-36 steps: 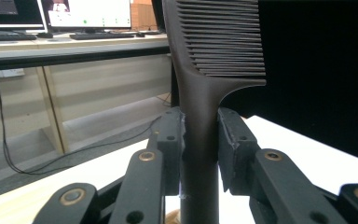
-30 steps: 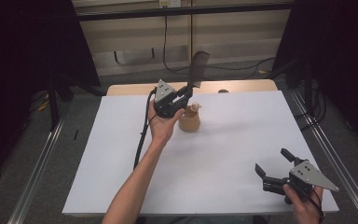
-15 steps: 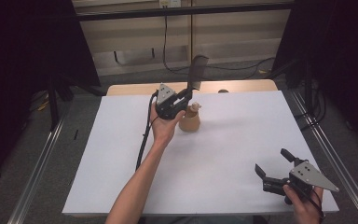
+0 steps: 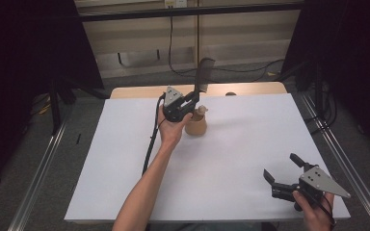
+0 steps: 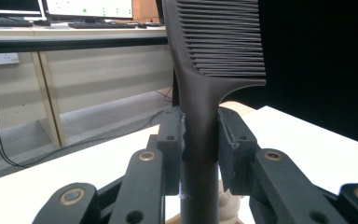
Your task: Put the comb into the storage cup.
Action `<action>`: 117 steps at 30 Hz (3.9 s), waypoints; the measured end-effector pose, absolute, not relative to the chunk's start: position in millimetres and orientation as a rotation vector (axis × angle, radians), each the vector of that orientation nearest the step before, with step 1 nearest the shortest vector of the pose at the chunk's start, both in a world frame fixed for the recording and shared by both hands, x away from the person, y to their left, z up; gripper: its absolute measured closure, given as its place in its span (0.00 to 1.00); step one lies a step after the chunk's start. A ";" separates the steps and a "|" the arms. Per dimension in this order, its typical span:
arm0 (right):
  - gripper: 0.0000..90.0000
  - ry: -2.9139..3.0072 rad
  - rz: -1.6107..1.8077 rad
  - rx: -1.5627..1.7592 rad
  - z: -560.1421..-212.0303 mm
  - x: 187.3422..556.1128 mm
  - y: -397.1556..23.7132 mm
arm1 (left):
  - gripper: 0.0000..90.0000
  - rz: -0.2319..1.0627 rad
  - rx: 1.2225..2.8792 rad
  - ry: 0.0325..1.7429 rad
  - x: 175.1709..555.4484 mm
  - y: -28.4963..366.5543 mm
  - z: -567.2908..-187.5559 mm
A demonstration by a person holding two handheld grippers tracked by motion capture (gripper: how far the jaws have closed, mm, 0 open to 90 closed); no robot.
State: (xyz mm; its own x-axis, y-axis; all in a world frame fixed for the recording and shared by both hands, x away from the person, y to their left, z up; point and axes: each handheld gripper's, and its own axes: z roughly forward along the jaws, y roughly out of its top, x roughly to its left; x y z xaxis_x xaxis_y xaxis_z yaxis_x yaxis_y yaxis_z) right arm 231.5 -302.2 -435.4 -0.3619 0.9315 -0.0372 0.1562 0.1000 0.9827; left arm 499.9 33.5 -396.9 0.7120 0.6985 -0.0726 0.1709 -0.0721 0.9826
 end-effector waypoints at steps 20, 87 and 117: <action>0.00 1.646 1.338 1.085 -435.7 231.6 -302.5 | 0.81 0.494 1.655 0.726 499.4 33.4 -413.0; 0.00 1.653 1.334 1.080 -435.5 231.4 -302.1 | 0.81 0.428 1.825 0.799 498.5 39.1 -419.7; 0.00 1.652 1.336 1.077 -435.7 231.8 -303.2 | 0.44 0.468 1.774 0.794 491.3 47.2 -412.1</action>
